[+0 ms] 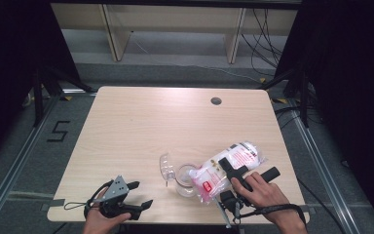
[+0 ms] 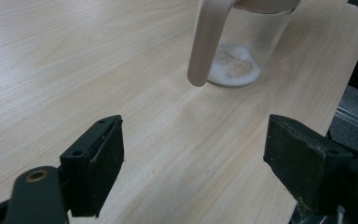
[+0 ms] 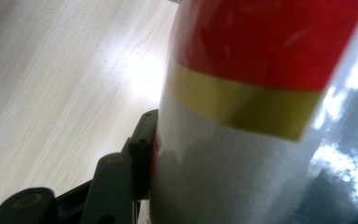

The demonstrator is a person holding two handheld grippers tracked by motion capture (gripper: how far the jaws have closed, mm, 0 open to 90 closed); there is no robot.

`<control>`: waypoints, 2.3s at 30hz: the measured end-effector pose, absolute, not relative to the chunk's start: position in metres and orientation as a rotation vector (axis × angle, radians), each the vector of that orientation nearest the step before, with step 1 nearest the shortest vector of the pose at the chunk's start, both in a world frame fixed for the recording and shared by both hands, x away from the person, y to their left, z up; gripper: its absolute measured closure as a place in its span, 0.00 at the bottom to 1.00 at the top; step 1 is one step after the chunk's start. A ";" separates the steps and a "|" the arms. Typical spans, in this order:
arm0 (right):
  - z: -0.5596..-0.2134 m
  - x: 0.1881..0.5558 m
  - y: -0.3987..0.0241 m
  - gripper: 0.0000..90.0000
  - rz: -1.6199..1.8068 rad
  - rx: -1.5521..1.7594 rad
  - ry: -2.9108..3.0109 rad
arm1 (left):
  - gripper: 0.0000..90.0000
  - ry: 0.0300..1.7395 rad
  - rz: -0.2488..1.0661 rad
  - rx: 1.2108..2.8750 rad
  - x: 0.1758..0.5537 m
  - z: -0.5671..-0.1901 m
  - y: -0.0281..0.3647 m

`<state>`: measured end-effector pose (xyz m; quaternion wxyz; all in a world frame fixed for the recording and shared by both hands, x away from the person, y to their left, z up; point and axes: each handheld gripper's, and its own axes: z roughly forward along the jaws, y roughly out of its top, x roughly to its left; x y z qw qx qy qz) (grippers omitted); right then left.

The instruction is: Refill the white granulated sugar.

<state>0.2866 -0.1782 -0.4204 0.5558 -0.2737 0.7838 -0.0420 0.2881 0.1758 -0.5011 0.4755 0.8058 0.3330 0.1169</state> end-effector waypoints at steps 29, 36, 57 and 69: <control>-0.417 0.286 -0.177 0.61 -0.144 -0.688 1.819 | 0.22 0.818 0.277 1.954 0.288 -0.501 0.174; -0.416 0.287 -0.177 0.61 -0.152 -0.693 1.814 | 0.22 0.813 0.282 1.965 0.288 -0.501 0.175; -0.416 0.288 -0.177 0.62 -0.149 -0.730 1.811 | 0.22 0.818 0.278 1.955 0.288 -0.501 0.175; -0.416 0.289 -0.177 0.62 -0.145 -0.728 1.815 | 0.22 0.819 0.279 1.955 0.287 -0.501 0.175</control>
